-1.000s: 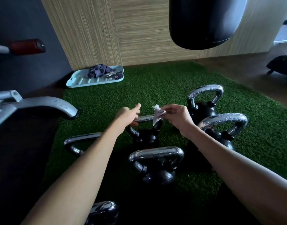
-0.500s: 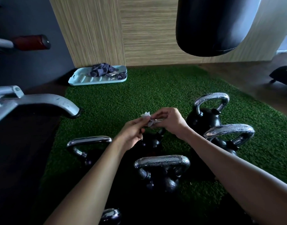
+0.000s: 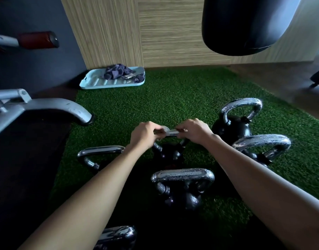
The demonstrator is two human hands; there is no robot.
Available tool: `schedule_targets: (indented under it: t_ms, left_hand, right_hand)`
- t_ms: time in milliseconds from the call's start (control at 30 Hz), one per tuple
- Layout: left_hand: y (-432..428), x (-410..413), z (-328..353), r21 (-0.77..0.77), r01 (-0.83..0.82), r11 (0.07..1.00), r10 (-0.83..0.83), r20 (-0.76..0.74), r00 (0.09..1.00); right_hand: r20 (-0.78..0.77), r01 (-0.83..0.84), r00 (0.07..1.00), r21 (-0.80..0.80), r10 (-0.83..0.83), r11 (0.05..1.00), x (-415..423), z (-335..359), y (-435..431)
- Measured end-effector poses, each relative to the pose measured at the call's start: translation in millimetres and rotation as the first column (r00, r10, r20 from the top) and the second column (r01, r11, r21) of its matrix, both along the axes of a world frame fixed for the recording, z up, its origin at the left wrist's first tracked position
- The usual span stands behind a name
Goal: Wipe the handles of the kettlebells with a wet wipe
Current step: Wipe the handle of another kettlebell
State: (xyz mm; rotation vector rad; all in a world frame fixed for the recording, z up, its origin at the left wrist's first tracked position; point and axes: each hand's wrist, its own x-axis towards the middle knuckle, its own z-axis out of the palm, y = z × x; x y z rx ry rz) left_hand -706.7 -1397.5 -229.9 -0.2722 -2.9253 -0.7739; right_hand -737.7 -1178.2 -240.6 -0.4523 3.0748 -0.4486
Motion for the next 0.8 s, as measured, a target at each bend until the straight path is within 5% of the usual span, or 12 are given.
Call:
schedule_targets:
  t_ms: [133, 300, 600, 800]
  left_hand:
    - [17, -2, 0, -0.346, 0.149, 0.927, -0.158, 0.000, 0.987]
    - [29, -5, 2, -0.512, 0.211, 0.833, -0.252, -0.010, 0.968]
    - [39, 3, 7, -0.352, 0.260, 0.899, -0.284, -0.015, 0.959]
    - [4, 2, -23, -0.023, 0.196, 0.980, -0.194, 0.051, 0.980]
  right_hand:
    - [-0.006, 0.004, 1.000, -0.020, -0.004, 1.000, 12, -6, 16]
    - [0.020, 0.052, 0.998, -0.075, -0.051, 0.996, 23, -11, 34]
    - [0.052, 0.165, 0.985, 0.008, -0.165, 0.986, 37, -18, 56]
    - [0.024, 0.186, 0.982, -0.008, -0.186, 0.983, 39, -20, 56]
